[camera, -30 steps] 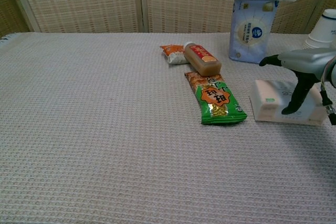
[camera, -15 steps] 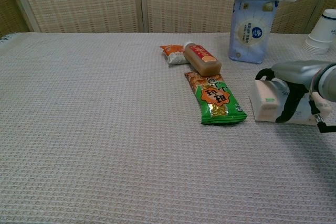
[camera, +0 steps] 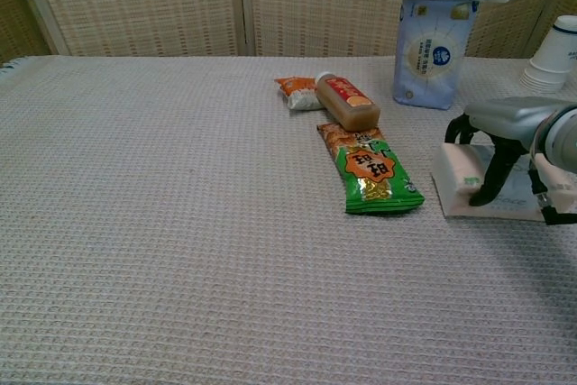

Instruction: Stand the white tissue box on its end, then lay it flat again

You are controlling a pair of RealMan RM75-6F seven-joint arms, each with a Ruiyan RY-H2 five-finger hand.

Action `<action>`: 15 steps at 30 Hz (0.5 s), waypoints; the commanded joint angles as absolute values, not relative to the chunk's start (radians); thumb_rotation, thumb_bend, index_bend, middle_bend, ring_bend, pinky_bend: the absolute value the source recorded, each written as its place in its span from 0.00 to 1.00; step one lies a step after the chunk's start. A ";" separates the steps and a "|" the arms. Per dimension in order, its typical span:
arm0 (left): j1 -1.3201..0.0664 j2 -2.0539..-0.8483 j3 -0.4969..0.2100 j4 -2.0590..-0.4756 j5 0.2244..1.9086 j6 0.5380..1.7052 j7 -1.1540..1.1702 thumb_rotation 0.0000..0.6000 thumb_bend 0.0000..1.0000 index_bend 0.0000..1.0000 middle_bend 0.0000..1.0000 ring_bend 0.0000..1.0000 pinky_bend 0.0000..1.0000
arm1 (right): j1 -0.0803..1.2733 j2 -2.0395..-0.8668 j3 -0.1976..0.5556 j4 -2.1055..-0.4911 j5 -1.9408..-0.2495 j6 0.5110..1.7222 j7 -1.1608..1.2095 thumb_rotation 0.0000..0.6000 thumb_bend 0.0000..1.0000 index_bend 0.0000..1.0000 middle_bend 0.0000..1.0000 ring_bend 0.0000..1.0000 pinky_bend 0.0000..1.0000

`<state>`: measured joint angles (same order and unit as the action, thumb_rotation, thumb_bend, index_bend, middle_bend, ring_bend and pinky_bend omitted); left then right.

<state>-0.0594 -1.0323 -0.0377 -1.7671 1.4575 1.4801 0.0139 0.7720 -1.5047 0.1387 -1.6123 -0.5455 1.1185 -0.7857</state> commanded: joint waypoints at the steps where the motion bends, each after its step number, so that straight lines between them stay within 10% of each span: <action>1: -0.059 -1.032 -0.038 -1.766 1.458 1.481 0.013 1.00 0.49 0.27 0.00 0.00 0.29 | 0.758 -1.506 0.142 -1.605 -0.606 1.130 -0.734 1.00 0.00 0.52 0.41 0.25 0.00; 15: -0.059 -1.030 -0.038 -1.767 1.460 1.480 0.009 1.00 0.49 0.27 0.00 0.00 0.29 | 0.535 -1.408 0.196 -1.550 -1.309 1.084 0.488 1.00 0.00 0.52 0.50 0.34 0.00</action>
